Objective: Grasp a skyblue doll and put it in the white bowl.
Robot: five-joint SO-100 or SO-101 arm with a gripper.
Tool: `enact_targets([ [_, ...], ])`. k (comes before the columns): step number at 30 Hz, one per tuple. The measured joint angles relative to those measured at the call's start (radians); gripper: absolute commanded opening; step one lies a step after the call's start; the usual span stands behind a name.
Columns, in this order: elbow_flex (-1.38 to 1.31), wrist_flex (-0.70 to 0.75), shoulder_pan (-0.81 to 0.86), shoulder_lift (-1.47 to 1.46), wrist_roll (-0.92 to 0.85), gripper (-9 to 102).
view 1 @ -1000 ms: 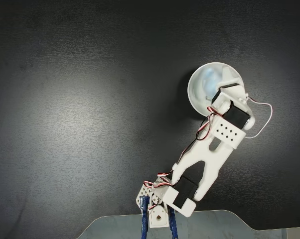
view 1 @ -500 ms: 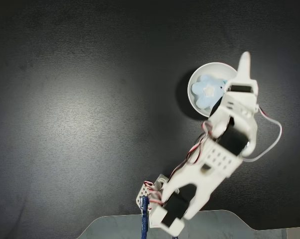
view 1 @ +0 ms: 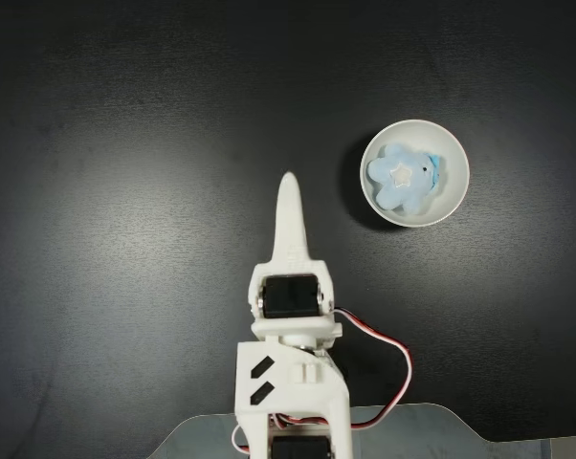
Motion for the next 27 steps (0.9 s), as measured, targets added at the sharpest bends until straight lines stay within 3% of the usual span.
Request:
enact_targets([
  [4, 0.005, 0.015, -0.011, 0.002, 0.011, 11],
  [9, 0.137, 0.017, -0.005, 0.095, 0.014, 13],
  [13, 0.333, -0.017, -0.012, 0.284, 0.028, 9],
  [17, 0.589, -0.153, -0.018, 0.482, 0.063, -2],
  [21, 0.916, -0.275, -0.017, 0.652, 0.149, -1],
  [27, 1.325, -0.305, -0.014, 0.917, 0.209, -1],
])
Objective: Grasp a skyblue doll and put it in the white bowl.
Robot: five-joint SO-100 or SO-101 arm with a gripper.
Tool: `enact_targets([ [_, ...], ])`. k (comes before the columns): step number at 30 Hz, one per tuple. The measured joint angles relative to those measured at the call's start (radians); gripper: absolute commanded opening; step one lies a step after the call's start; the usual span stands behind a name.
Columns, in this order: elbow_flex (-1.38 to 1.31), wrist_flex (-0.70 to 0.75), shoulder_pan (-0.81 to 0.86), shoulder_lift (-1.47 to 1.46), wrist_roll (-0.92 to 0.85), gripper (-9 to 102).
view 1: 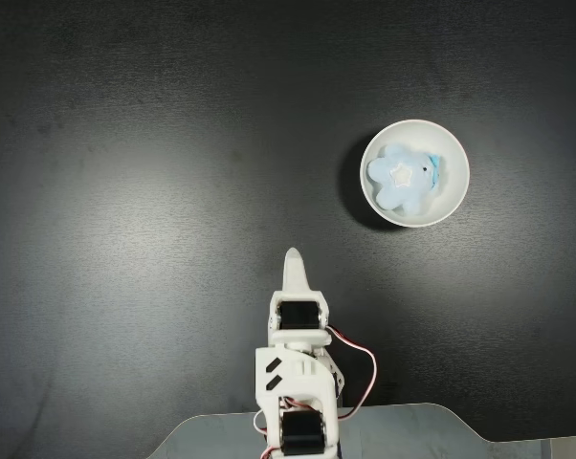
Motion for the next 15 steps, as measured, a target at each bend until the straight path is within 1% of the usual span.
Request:
enact_targets([
  [5, 0.198, 0.0, -0.003, 0.077, 0.003, -1],
  [7, 0.244, 0.021, -0.003, 0.081, 0.003, -1],
  [11, 0.265, 0.084, -0.002, 0.087, 0.003, -1],
  [15, 0.278, 0.098, -0.002, 0.115, 0.003, -1],
])
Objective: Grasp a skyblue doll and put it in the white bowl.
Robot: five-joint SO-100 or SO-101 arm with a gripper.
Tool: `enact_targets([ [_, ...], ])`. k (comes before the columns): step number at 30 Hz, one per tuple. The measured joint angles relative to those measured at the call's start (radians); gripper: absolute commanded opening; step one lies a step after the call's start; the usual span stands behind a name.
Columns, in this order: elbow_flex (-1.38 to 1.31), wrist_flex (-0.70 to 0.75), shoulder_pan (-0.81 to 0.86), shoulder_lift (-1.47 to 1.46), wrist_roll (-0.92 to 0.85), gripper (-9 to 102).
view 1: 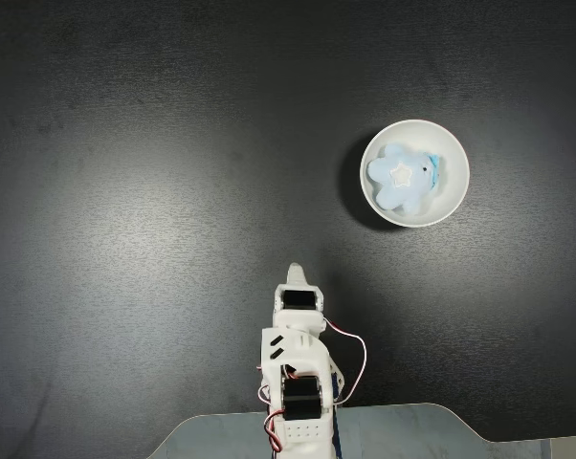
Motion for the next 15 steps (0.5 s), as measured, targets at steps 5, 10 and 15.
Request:
enact_targets([
  [5, 0.078, 0.0, -0.003, 0.003, 0.0, -1],
  [10, 0.1, -0.002, -0.003, 0.003, 0.0, -1],
  [15, 0.106, -0.002, -0.003, 0.003, 0.0, 0],
])
